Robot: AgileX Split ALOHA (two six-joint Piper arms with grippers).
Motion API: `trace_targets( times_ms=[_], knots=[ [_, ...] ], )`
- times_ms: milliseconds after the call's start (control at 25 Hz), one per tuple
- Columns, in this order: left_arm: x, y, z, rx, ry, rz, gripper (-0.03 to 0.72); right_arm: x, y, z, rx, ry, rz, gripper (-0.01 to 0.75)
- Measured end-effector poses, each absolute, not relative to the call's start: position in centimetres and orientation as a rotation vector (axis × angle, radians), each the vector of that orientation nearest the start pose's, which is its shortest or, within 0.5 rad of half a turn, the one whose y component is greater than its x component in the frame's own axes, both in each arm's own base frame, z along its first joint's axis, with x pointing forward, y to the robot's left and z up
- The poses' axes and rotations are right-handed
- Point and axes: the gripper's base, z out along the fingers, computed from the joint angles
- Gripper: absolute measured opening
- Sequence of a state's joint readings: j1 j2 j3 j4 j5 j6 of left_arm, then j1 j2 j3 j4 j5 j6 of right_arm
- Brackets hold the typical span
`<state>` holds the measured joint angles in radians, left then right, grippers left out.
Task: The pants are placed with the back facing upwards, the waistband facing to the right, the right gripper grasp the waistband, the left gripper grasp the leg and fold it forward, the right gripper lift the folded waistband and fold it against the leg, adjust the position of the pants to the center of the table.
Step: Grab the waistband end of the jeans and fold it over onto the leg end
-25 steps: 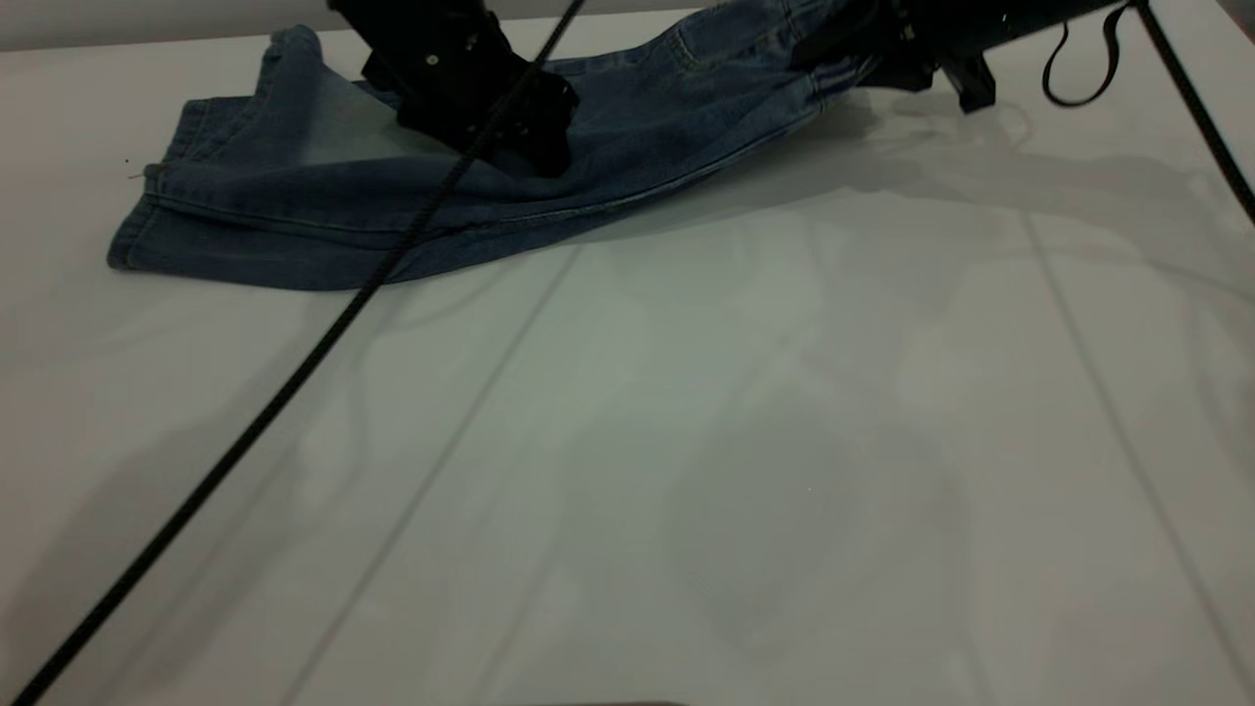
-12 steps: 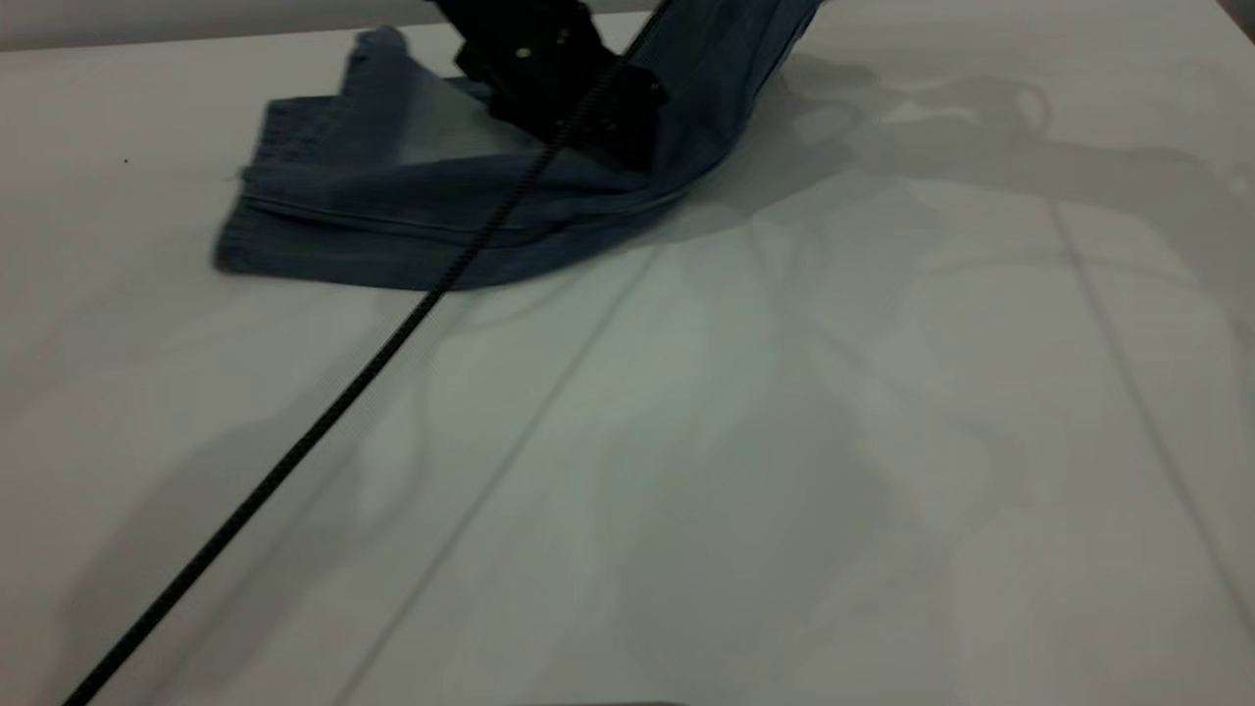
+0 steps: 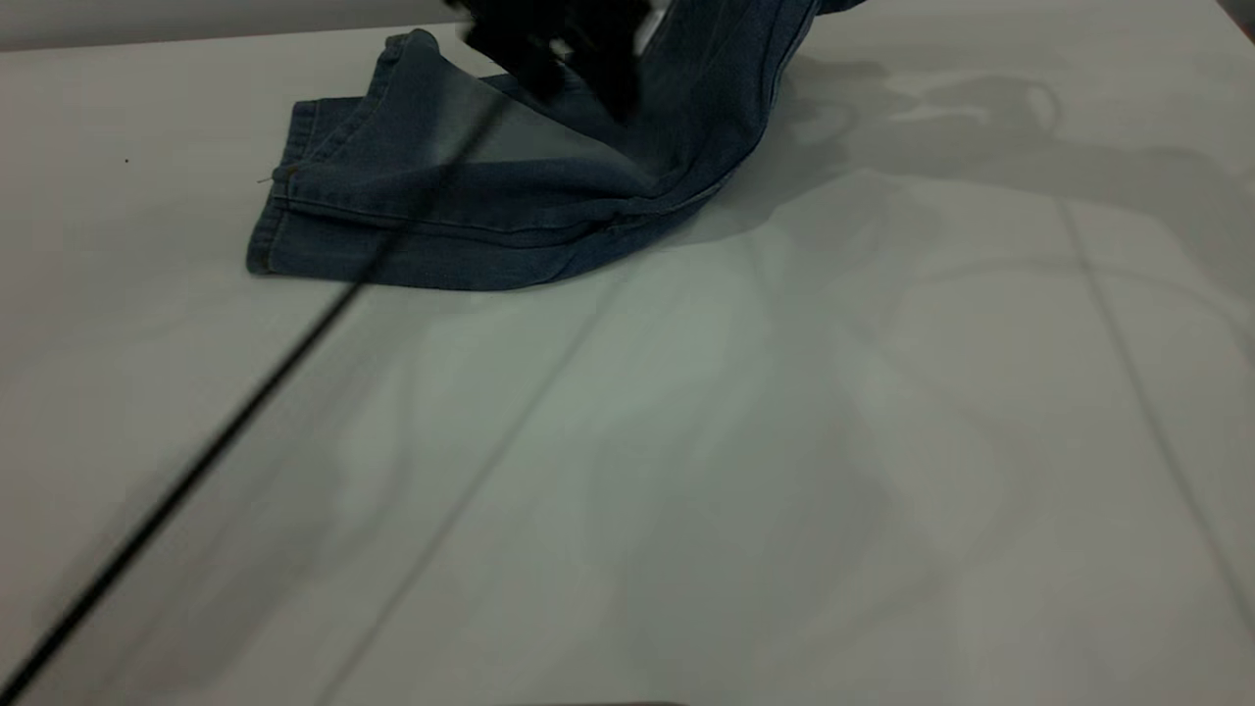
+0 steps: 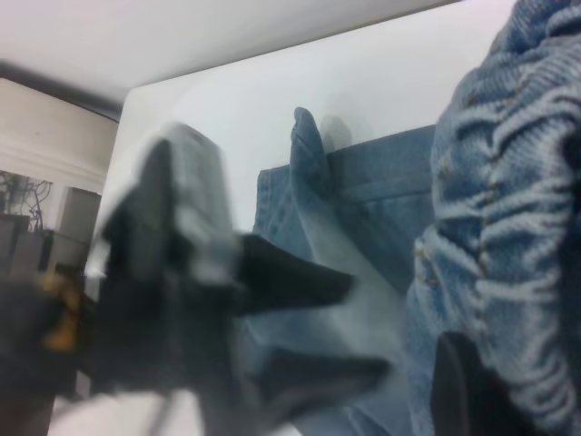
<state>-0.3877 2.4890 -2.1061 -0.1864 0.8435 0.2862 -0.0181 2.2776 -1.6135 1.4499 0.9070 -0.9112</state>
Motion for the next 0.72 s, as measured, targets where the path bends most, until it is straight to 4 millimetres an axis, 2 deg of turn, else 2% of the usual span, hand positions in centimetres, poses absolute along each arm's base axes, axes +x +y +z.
trace_targets(
  times_ms=[160, 280, 480, 720],
  knots=[
    [49.5, -17.1, 15.2, 0.734, 2.697, -0.126, 0.535, 47.8, 6.3, 15.7, 0.067, 2.266, 1.262, 0.067],
    [49.7, -14.3, 15.1, 0.711, 2.780, -0.047, 0.535, 47.8, 6.3, 15.7, 0.063, 2.266, 1.269, 0.067],
    [50.6, -10.8, 12.7, 0.602, 2.863, -0.019, 0.535, 47.7, 6.4, 15.7, 0.054, 2.266, 1.283, 0.067],
    [50.9, -10.6, 8.4, 0.580, 2.906, -0.040, 0.535, 47.6, 6.4, 16.2, 0.049, 2.254, 1.295, 0.067]
  ],
)
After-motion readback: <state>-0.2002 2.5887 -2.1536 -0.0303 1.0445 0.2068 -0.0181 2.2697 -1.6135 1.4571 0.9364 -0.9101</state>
